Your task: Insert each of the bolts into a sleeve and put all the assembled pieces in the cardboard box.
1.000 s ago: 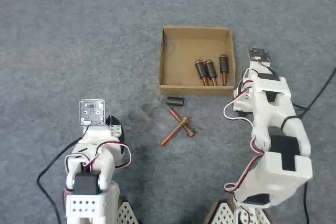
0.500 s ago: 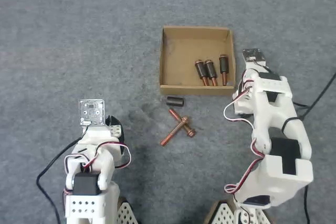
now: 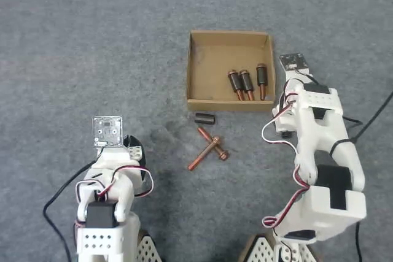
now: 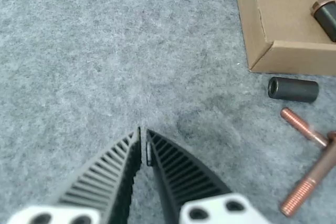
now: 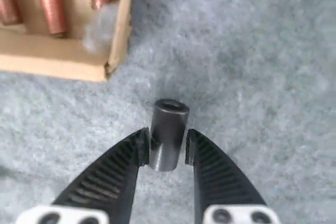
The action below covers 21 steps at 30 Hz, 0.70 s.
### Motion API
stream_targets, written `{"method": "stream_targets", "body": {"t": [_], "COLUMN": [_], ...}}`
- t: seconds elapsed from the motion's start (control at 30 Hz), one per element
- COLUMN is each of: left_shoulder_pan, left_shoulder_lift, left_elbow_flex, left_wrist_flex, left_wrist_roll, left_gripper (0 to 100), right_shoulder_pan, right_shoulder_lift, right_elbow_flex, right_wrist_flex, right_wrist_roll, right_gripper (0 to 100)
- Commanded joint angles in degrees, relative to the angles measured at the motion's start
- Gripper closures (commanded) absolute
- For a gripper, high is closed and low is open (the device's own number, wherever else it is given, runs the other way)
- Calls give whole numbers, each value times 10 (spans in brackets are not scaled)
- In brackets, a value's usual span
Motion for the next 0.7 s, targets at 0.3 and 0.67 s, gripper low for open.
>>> {"method": "stream_targets", "body": {"t": [0.3, 0.67], "left_shoulder_pan": [-2, -2], "left_shoulder_lift": [-11, -11], "left_elbow_flex": [-7, -7], "left_wrist_flex": [-16, -16], "left_wrist_roll": [-5, -5], "left_gripper": [988, 988], "right_shoulder_pan": [1, -18], "right_shoulder_lift": [30, -16], "right_elbow_flex": [-10, -8], "right_wrist_flex": [-40, 36], "right_wrist_roll": [18, 81], "right_gripper": [950, 853]}}
